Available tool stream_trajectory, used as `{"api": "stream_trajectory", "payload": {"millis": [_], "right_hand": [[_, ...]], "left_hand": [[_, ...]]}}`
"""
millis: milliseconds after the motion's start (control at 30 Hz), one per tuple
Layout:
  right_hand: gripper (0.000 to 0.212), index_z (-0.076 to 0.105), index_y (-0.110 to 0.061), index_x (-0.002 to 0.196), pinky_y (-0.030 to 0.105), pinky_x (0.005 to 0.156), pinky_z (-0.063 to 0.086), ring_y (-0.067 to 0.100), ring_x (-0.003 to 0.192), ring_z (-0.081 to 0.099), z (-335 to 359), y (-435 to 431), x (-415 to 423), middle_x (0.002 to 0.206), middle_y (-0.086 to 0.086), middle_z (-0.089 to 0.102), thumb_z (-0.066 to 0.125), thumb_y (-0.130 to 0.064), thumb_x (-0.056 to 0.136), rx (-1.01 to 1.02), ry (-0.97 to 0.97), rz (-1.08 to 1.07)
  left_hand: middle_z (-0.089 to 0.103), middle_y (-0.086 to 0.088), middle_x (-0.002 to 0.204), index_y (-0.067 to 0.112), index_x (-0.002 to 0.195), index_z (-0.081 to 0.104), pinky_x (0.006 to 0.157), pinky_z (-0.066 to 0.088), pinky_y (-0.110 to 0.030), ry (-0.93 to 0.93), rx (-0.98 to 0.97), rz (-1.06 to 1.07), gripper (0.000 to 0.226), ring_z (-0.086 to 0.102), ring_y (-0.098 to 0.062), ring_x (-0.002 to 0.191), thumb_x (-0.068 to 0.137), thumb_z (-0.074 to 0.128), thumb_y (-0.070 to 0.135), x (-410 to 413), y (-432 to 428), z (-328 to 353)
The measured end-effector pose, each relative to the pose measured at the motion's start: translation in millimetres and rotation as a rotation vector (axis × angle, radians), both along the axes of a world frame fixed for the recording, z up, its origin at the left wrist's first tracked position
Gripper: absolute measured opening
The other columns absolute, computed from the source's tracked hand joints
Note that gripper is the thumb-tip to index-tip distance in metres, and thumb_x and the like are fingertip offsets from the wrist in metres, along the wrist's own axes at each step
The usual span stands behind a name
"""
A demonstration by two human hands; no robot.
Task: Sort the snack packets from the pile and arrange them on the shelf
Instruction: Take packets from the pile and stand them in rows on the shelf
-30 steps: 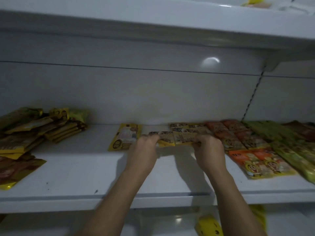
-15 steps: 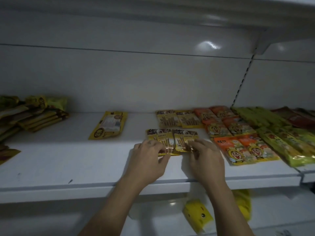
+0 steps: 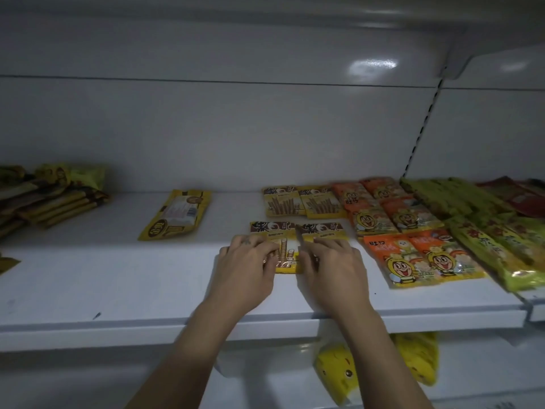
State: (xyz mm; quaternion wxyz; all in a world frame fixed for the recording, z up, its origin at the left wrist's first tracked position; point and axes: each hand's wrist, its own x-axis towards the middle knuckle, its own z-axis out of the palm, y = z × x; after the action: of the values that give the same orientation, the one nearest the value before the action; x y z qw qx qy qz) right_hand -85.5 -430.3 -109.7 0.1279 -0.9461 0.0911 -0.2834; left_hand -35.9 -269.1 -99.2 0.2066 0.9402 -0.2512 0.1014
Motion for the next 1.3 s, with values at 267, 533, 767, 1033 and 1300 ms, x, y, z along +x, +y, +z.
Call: {"api": "stream_trajectory", "payload": {"millis": [267, 533, 767, 1033, 1300], "right_hand": [[0.020, 0.068, -0.015, 0.082, 0.033, 0.072, 0.047, 0.023, 0.082, 0.060, -2.1, -23.8, 7.8, 0.083, 0.002, 0.068, 0.050, -0.018, 0.088, 0.029, 0.003, 0.039], [0.037, 0.069, -0.005, 0.111, 0.042, 0.103, 0.047, 0.028, 0.113, 0.061, -11.7, -25.2, 9.1, 0.116, 0.011, 0.069, 0.044, -0.022, 0.090, 0.019, 0.022, 0.074], [0.064, 0.055, -0.010, 0.132, 0.043, 0.118, 0.024, 0.023, 0.132, 0.043, -11.1, -28.0, 11.0, 0.137, 0.007, 0.055, 0.014, -0.038, 0.091, -0.063, 0.160, 0.100], [0.074, 0.040, -0.012, 0.145, 0.043, 0.122, 0.007, 0.021, 0.142, 0.027, -9.8, -29.7, 10.1, 0.150, 0.004, 0.040, 0.006, -0.044, 0.087, -0.076, 0.231, 0.132], [0.057, 0.044, -0.021, 0.139, 0.041, 0.122, 0.005, 0.020, 0.143, 0.028, 3.3, -22.8, 6.7, 0.146, 0.000, 0.046, 0.026, -0.052, 0.094, -0.061, 0.205, 0.111]], "left_hand": [[0.048, 0.014, 0.141, 0.035, 0.136, 0.050, 0.103, 0.035, -0.039, 0.014, 0.039, -0.013, 0.036, 0.036, -0.014, 0.130, 0.101, 0.041, 0.038, 5.4, -23.3, 0.0], [0.046, 0.014, 0.143, 0.032, 0.135, 0.045, 0.100, 0.030, -0.037, -0.005, 0.045, 0.004, 0.033, 0.032, -0.009, 0.135, 0.104, 0.035, 0.033, 8.1, -28.2, -7.3], [0.038, 0.011, 0.144, 0.034, 0.135, 0.047, 0.099, 0.030, -0.036, -0.025, 0.055, 0.009, 0.035, 0.031, -0.011, 0.132, 0.103, 0.034, 0.039, 10.1, -26.5, -10.3], [0.040, 0.016, 0.146, 0.036, 0.140, 0.043, 0.102, 0.028, -0.035, -0.015, 0.081, -0.003, 0.050, 0.032, -0.009, 0.133, 0.098, 0.020, 0.051, 9.1, -26.6, -12.0], [0.043, 0.011, 0.146, 0.031, 0.138, 0.046, 0.103, 0.032, -0.036, -0.045, 0.026, -0.020, 0.041, 0.032, -0.012, 0.136, 0.101, 0.037, 0.046, 5.0, -21.6, -3.9]]}}
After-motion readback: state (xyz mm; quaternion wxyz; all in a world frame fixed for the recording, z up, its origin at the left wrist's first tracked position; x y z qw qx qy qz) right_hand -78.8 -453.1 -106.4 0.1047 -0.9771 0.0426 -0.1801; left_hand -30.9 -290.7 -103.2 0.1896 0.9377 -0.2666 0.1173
